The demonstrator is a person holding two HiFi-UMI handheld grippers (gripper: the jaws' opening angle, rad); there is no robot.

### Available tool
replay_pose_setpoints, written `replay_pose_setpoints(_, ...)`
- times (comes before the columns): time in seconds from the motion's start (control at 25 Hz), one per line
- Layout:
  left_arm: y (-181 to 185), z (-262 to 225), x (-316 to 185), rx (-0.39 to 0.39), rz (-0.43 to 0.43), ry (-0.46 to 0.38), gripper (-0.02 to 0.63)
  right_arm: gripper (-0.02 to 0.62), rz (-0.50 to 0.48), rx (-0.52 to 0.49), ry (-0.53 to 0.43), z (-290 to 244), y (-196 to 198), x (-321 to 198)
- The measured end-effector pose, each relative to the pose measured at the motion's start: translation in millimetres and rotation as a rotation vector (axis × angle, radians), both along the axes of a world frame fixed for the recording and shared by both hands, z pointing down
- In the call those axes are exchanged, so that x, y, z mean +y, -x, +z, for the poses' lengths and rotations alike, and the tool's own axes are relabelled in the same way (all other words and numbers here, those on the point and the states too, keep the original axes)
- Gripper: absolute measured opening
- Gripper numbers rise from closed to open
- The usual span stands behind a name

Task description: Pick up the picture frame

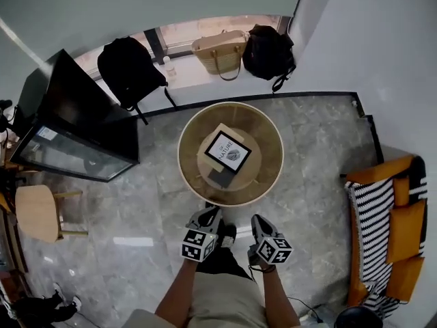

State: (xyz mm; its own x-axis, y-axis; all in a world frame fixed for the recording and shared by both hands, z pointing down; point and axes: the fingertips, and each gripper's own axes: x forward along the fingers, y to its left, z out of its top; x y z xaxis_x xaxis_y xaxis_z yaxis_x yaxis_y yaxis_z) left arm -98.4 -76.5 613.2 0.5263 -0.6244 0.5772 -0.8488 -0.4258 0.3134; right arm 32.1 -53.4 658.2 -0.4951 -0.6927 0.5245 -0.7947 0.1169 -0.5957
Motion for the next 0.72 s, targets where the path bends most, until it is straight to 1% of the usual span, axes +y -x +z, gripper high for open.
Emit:
replay_pose_setpoints(0.16, 2.5, 17.1, -26.8, -0.019, 0.039, 0.022, 0.02, 0.034, 0.018, -0.029, 0.054, 15.2, 2.6, -33.8)
replay_pose_setpoints(0.36, 25.3, 64.3, -54.3, -0.007, 0.026, 0.109, 0.02, 0.034, 0.021, -0.013, 0.119, 56.2, 14.1, -82.6)
replay_pose_setpoints(0.48, 37.8, 95.4, -75.8, 0.001, 0.035, 0.141, 0.02, 0.034, 0.022, -0.003, 0.141, 83.4, 17.8, -111.4)
replay_pose_setpoints(0.6, 39.2, 124.1, -107.6, -0.013, 0.083, 0.138, 0.02, 0.034, 0.02, 0.009, 0.141, 108.7, 15.4, -143.0)
replay_pose_setpoints(0.72, 21.5, 147.3, -142.9, -0.026, 0.145, 0.123, 0.02, 0.034, 0.019, 0.041, 0.144, 134.5, 1.9, -170.4)
